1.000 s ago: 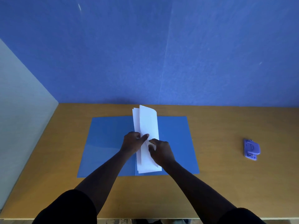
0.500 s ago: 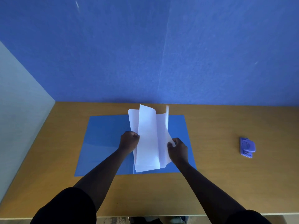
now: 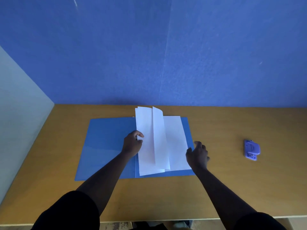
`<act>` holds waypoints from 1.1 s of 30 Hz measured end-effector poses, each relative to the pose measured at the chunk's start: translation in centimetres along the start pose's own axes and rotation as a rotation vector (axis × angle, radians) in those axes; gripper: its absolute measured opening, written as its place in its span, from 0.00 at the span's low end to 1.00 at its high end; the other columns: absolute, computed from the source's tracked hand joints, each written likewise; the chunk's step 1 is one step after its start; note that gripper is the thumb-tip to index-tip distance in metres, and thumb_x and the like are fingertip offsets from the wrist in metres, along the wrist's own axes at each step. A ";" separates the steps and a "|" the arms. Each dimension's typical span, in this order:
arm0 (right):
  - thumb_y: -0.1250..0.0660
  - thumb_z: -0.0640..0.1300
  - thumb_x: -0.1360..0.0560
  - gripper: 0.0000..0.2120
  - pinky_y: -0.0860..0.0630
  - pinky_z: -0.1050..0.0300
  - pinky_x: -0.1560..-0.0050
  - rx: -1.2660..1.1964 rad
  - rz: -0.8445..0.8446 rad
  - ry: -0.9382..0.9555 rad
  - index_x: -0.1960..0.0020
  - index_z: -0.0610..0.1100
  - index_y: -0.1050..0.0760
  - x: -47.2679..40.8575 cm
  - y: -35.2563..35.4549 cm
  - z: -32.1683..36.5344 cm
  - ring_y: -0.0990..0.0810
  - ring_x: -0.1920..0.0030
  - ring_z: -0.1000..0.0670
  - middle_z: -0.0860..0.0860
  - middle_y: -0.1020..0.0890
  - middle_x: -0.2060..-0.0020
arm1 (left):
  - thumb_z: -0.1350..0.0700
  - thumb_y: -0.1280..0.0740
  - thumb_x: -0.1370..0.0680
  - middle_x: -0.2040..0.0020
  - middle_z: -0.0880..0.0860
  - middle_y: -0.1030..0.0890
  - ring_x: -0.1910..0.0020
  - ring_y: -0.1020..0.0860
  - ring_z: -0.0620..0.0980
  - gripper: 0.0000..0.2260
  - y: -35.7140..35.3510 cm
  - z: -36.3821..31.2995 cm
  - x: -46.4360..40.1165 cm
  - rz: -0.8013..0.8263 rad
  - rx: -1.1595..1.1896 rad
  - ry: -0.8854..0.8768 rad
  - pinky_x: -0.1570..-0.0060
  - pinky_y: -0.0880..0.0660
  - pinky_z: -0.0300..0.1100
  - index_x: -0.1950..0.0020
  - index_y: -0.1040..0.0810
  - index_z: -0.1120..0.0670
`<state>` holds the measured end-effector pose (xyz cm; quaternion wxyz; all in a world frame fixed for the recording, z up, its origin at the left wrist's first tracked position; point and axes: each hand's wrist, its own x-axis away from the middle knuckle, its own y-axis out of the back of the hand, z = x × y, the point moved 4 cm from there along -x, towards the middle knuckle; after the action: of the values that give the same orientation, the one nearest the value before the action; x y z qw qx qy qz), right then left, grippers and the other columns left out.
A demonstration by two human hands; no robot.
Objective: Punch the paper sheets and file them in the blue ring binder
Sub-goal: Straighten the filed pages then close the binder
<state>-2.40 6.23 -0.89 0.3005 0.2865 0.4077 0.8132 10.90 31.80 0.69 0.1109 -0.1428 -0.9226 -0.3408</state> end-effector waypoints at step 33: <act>0.50 0.61 0.19 0.32 0.29 0.50 0.40 -0.080 0.320 0.138 0.28 0.37 0.36 -2.7 0.6 3.9 0.25 0.35 0.37 0.36 0.24 0.36 | 0.51 0.35 0.20 0.46 0.54 0.17 0.55 0.16 0.49 0.15 -3.5 -2.8 -0.6 0.045 0.102 -0.075 0.60 0.26 0.30 0.37 0.23 0.55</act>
<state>2.00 5.90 0.93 0.1499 0.2791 0.3441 0.8839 10.61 27.30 0.53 0.0910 -0.1702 -0.9388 -0.2853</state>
